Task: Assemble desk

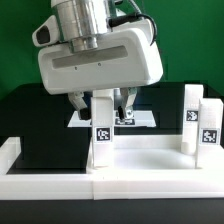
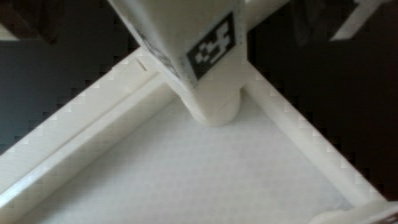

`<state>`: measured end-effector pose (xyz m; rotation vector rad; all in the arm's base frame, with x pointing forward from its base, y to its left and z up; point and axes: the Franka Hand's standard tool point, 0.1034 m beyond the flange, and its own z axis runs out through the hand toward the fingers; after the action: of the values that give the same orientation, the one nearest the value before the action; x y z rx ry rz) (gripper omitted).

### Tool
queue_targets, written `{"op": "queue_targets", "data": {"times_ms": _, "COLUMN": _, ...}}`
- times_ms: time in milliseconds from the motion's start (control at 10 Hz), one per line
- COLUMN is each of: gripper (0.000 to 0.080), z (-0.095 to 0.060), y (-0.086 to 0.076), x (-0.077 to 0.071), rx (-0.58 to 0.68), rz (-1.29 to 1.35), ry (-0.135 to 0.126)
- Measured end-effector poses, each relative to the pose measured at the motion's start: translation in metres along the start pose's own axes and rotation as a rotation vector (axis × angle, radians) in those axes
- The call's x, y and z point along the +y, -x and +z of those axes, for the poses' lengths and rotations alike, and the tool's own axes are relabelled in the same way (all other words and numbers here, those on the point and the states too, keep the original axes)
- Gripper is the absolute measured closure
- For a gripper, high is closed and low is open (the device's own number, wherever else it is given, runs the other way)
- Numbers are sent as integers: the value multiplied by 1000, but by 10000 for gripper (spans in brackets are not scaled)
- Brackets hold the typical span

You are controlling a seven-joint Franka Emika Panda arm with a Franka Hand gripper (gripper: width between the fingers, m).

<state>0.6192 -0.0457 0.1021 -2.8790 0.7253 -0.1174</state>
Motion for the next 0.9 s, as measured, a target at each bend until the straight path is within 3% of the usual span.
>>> {"op": "queue_targets", "data": {"times_ms": 100, "gripper": 151, "z": -3, "y": -2, "x": -3, "rx": -30, "rz": -254, "ry": 43}}
{"op": "queue_targets", "data": {"times_ms": 200, "gripper": 151, "z": 0, "y": -3, "x": -10, "rx": -70, "rz": -402, "ry": 54}}
{"op": "queue_targets", "data": {"times_ms": 500, "gripper": 177, "z": 3, "y": -1, "x": -9, "rx": -74, "rz": -360, "ry": 56}}
{"op": "queue_targets", "data": {"times_ms": 700, "gripper": 505, "z": 1, "y": -5, "x": -2, "rx": -60, "rz": -234, "ry": 71}}
{"op": "queue_targets", "data": {"times_ms": 900, "gripper": 506, "z": 1, "y": -5, "x": -1, "rx": -53, "rz": -76, "ry": 77}}
